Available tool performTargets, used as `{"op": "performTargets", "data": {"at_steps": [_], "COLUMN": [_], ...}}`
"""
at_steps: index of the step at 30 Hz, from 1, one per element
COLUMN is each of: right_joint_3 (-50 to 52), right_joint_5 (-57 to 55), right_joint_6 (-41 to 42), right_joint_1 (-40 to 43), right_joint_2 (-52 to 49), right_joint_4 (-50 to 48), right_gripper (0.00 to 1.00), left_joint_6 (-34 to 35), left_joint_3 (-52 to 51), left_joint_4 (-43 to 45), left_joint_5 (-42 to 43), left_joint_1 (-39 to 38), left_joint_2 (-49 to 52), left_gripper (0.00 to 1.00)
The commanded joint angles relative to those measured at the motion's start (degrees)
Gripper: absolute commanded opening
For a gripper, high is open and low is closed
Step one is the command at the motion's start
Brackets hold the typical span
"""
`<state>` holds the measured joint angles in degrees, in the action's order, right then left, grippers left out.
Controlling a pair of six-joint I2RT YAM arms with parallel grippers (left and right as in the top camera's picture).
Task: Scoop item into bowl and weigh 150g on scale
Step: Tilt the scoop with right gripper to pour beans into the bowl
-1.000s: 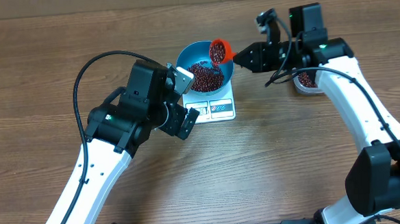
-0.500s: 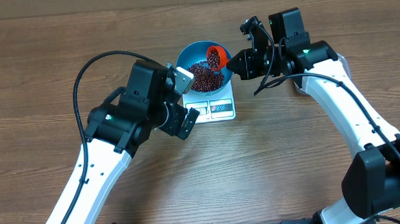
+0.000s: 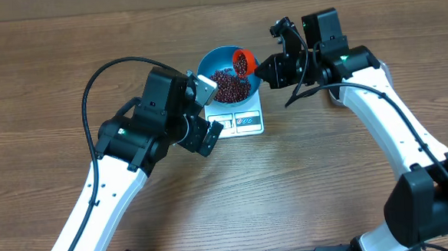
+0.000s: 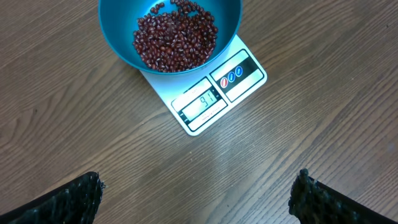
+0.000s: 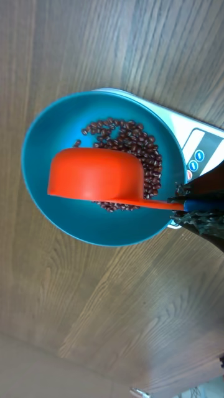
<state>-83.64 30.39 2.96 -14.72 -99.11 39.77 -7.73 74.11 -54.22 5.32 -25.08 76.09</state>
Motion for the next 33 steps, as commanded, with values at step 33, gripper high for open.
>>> {"op": "performTargets", "data": {"at_steps": [33], "right_joint_3": [-2.36], "right_joint_5": [-16.00], "right_joint_6": [-3.04], "right_joint_1": [-6.54], "right_joint_2": [4.83], "right_joint_4": [1.05], "right_gripper": [0.04], "left_joint_6": [-1.07], "left_joint_3": [-0.50], "left_joint_4": [0.09], "left_joint_5": [-0.39], "left_joint_1": [-0.02], "left_joint_2": [-0.46], "left_gripper": [1.00]}}
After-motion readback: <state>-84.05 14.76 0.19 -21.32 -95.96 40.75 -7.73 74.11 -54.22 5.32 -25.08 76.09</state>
